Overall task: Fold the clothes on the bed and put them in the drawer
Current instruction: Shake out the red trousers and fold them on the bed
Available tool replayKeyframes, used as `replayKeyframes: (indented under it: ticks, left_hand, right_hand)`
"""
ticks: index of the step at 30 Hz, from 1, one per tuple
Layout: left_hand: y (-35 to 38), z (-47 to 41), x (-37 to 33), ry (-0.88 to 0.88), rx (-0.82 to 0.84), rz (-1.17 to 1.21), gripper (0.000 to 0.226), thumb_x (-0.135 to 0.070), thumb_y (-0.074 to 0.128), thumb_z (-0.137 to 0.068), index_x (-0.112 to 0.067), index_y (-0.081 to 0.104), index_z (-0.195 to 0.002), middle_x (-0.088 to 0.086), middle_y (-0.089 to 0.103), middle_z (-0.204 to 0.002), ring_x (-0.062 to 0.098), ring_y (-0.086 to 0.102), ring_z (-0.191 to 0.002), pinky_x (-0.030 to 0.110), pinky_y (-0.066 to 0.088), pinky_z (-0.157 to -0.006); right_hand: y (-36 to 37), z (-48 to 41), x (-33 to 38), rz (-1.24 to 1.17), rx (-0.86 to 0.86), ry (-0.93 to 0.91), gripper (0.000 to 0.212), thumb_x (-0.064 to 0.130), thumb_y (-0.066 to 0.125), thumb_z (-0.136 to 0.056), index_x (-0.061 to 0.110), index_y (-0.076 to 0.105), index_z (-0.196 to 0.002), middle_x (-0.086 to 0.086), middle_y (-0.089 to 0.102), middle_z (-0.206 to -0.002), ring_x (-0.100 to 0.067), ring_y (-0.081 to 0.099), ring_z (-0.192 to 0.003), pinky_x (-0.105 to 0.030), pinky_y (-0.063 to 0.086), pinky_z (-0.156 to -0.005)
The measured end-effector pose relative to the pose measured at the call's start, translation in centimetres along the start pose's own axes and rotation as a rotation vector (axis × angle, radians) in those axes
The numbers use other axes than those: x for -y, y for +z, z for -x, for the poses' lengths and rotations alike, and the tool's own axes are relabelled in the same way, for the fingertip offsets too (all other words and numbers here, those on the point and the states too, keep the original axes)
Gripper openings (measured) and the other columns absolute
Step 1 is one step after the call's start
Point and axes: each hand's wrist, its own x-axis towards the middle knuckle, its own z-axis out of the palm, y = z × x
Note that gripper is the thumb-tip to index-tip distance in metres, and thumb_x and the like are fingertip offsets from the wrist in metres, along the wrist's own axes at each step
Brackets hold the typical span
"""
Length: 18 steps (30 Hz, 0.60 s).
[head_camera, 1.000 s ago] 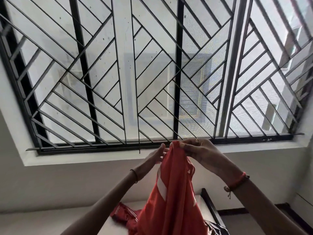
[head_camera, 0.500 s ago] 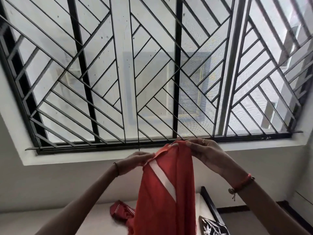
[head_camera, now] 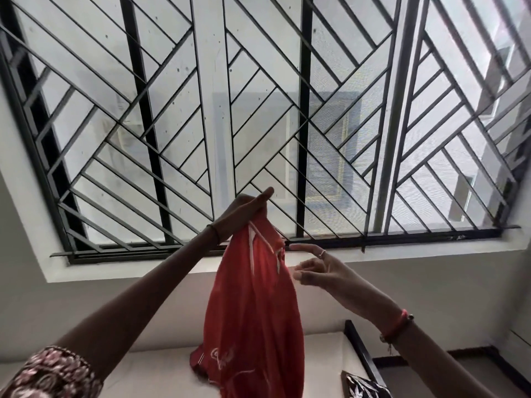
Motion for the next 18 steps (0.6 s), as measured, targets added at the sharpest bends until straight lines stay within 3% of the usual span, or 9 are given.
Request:
replayKeyframes:
  ticks: [3,6,7,9,11,15,18]
  left_hand:
    - [1.0,-0.3,-0.8,0.054,0.102,-0.088,0.056,-0.051,0.046,-0.091,-0.008,0.05,-0.055,-0.005,0.04,-0.045,0.003,0.036,-0.041,0.016,0.031,-0.046]
    - [2.4,-0.1,-0.9,0.125,0.215,-0.157,0.051,-0.047,0.044,-0.094,-0.006,0.052,-0.066,-0.001,0.042,-0.057,0.002,0.036,-0.046,0.014,0.032,-0.048]
    - [2.8,0.0,-1.0,0.143,0.234,-0.186,0.048,-0.048,0.045,-0.093,-0.007,0.052,-0.069,-0.001,0.042,-0.059,0.002,0.036,-0.047,0.015,0.032,-0.048]
    - [3.6,0.3,-1.1,0.19,0.238,-0.296,0.043,-0.049,0.046,-0.093,-0.012,0.051,-0.071,-0.004,0.044,-0.058,0.002,0.038,-0.048,0.014,0.033,-0.049]
    - [3.8,0.3,-0.9,0.236,0.215,-0.403,0.031,-0.037,0.049,-0.097,-0.015,0.053,-0.076,-0.01,0.045,-0.053,-0.002,0.042,-0.045,0.012,0.032,-0.049]
    - [3.0,0.5,0.4,0.389,0.084,-0.486,0.015,-0.023,0.052,-0.097,-0.009,0.053,-0.102,-0.008,0.053,-0.056,0.009,0.051,-0.048,0.016,0.039,-0.05]
    - [1.7,0.5,2.1,0.424,-0.133,-0.381,0.005,-0.011,0.057,-0.093,-0.008,0.056,-0.097,-0.011,0.058,-0.069,0.008,0.06,-0.064,0.016,0.045,-0.063]
  right_hand:
    - [0.9,-0.7,1.8,0.177,-0.055,-0.1,0.046,0.024,0.071,-0.081,0.017,0.056,-0.125,-0.009,0.062,-0.117,-0.012,0.056,-0.115,-0.027,0.044,-0.1]
    - [2.1,-1.4,3.5,0.179,0.009,-0.129,0.027,0.019,0.059,-0.092,0.002,0.06,-0.113,-0.003,0.066,-0.109,-0.007,0.061,-0.103,-0.022,0.046,-0.094]
    - [2.5,-1.6,3.8,0.18,0.05,-0.122,0.031,0.023,0.058,-0.093,-0.003,0.061,-0.108,-0.005,0.065,-0.102,-0.009,0.06,-0.097,-0.023,0.044,-0.091]
    - [2.9,-2.2,3.8,0.199,0.083,-0.091,0.057,0.043,0.064,-0.086,-0.01,0.058,-0.106,-0.013,0.06,-0.097,-0.021,0.054,-0.093,-0.037,0.041,-0.089]
    - [3.1,-2.6,3.6,0.168,0.087,-0.031,0.063,0.046,0.07,-0.079,-0.008,0.059,-0.108,-0.016,0.058,-0.096,-0.026,0.053,-0.09,-0.043,0.041,-0.085]
    - [2.6,-3.0,3.0,-0.03,0.059,0.064,0.031,0.016,0.06,-0.089,-0.001,0.06,-0.115,-0.002,0.062,-0.083,-0.009,0.059,-0.069,-0.019,0.048,-0.061]
    - [1.9,-3.3,2.6,-0.132,0.021,0.111,0.029,0.018,0.061,-0.089,0.004,0.062,-0.114,0.003,0.06,-0.074,-0.005,0.056,-0.06,-0.016,0.043,-0.049]
